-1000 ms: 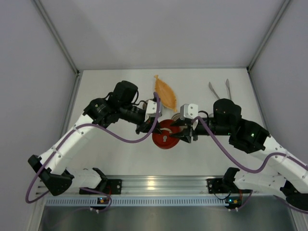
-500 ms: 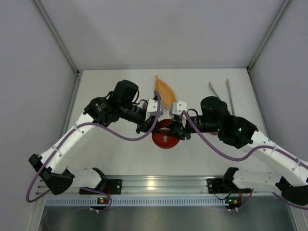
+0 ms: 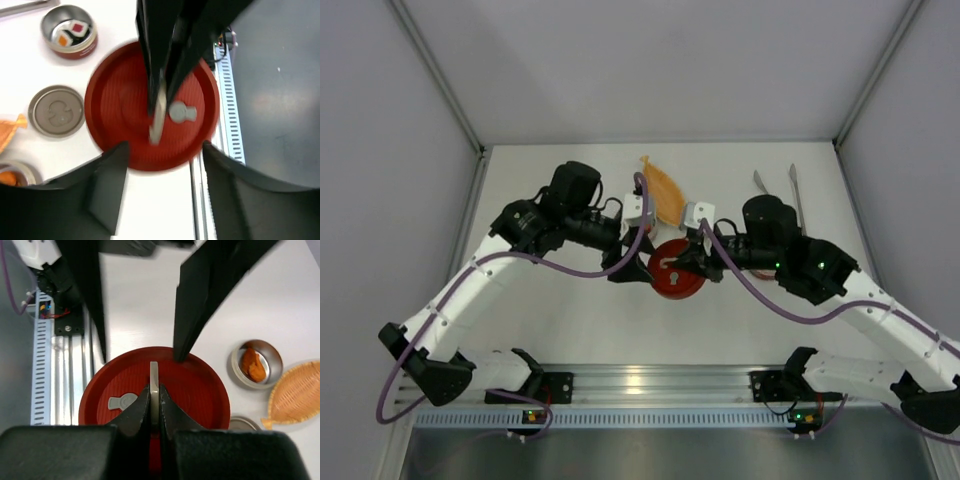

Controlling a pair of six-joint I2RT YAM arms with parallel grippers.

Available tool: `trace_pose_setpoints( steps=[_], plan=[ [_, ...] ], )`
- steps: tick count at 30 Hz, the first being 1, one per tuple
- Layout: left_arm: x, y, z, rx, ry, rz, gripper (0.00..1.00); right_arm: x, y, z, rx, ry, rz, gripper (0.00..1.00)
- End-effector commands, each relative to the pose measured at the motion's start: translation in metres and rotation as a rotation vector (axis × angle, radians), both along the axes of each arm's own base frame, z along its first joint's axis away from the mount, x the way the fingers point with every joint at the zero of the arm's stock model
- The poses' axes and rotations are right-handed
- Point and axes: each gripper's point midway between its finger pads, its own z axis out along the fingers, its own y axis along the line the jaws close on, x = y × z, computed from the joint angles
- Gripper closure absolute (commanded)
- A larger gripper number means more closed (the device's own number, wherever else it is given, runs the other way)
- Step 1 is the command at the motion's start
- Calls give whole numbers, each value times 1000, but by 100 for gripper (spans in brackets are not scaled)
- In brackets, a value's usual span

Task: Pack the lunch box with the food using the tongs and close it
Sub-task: Close the box lid on the packing box.

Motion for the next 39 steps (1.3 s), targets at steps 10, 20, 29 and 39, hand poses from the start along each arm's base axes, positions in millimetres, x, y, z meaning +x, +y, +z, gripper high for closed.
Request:
trace_pose_setpoints(
  steps=[10,20,29,39],
  plan=[
    [69,79,51,-210,147,325,2,85,-177,-20,13,-102,-598,100],
    [92,86,32,-222,197,417,2,155,-301,-92,122,184,-896,100],
    [98,85,19,-215,199,429,2,164,-297,-121,91,34,-780,100],
    [99,87,8,-194,200,428,2,177,-291,-142,61,-182,-692,100]
  ],
)
